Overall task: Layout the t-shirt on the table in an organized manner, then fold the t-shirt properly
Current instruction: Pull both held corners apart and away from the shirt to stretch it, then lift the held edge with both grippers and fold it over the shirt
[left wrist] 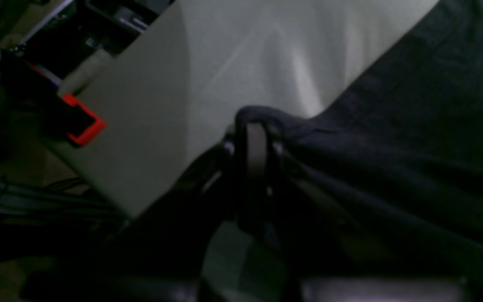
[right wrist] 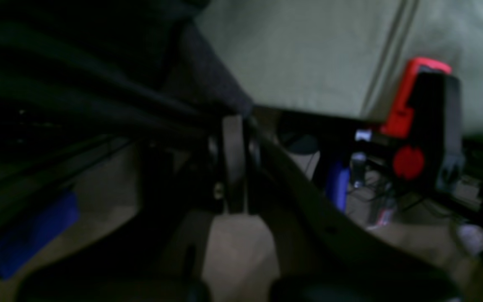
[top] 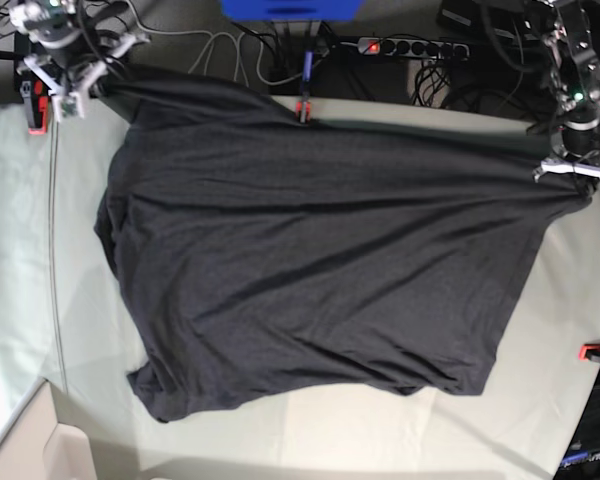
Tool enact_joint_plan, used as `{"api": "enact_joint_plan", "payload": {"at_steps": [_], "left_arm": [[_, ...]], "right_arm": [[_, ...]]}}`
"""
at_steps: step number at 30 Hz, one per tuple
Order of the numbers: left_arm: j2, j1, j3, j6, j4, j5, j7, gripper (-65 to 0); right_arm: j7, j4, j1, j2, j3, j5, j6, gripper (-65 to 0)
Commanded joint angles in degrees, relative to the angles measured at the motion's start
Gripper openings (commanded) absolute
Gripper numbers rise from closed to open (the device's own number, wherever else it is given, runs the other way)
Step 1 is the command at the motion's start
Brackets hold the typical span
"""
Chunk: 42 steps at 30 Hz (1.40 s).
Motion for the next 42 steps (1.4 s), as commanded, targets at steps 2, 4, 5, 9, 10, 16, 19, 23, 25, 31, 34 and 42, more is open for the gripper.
{"api": "enact_joint_plan", "payload": {"at_steps": [2, 4, 5, 9, 10, 16, 19, 23, 25, 31, 34, 42], "left_arm": [[-0.83, 0.86, -0.33, 0.29, 1.53, -0.02, -1.79, -64.5], [-0.83, 1.03, -0.33, 0.29, 1.97, -0.02, -1.79, -64.5], [-0.83, 1.03, -0.33, 0.29, 2.15, -0.02, -1.79, -64.6], [-0.83, 2.09, -0.42, 0.29, 2.23, -0.02, -1.79, -64.6], [-0.83, 2.09, -0.42, 0.29, 2.23, -0.02, -1.79, -64.6], [-0.83, 2.17, -0.33, 0.29, 2.23, -0.02, -1.79, -64.8], [-0.83, 2.17, -0.50, 0.29, 2.67, -0.11, -1.79, -64.8], [0.57, 4.46, -0.59, 0.29, 6.54, -0.11, -1.88, -64.8], [1.19, 5.25, -0.59, 0.29, 9.00, -0.11, -1.88, -64.8], [2.24, 6.66, -0.68, 0.29, 12.87, -0.02, -1.88, -64.8], [2.24, 6.83, -0.68, 0.29, 12.69, -0.02, -1.88, -64.8], [2.33, 7.71, -0.42, 0.29, 12.52, 0.24, -1.88, -64.8]], "right_arm": [[0.79, 1.38, -1.33, 0.30, 3.13, 3.08, 1.24, -65.0], [0.79, 1.38, -1.85, 0.30, 5.33, 5.46, 1.24, -65.0], [0.79, 1.38, -2.29, 0.30, 5.94, 6.25, 1.24, -65.0], [0.88, 1.12, -4.14, 0.30, 5.07, 7.04, 1.24, -65.0], [0.88, 1.03, -4.23, 0.30, 4.36, 7.04, 1.24, -65.0], [0.88, 1.29, -4.40, 0.30, 3.83, 10.03, 1.24, -65.0], [1.05, 2.26, -5.02, 0.30, 3.92, 13.46, 1.24, -65.0], [4.66, 4.81, -5.81, 0.30, 7.35, 20.05, 1.24, -65.0], [5.80, 5.51, -5.81, 0.30, 9.99, 23.83, 1.24, -65.0], [6.95, 5.60, -5.37, 0.30, 18.08, 32.62, 1.24, -65.0], [6.51, 5.42, -5.55, 0.30, 18.25, 32.62, 1.24, -65.0], [6.42, 3.49, -7.74, 0.30, 13.86, 32.45, 1.24, -65.0]]}}
